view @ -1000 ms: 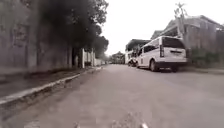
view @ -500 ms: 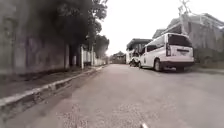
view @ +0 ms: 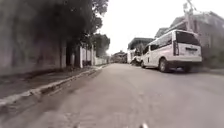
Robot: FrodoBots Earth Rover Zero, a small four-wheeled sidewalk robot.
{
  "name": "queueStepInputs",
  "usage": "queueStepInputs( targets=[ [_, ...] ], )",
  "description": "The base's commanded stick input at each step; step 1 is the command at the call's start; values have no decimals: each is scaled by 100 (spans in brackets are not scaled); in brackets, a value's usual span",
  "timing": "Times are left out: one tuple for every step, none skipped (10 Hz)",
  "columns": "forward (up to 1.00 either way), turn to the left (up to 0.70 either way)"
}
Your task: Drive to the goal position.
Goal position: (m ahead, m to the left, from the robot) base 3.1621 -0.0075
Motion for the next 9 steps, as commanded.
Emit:
queueStepInputs(
  targets=[
    [100,-27],
    [100,-27],
    [100,-16],
    [100,0],
    [100,0],
    [100,0],
    [100,0],
    [100,0],
    [100,0]
  ],
)
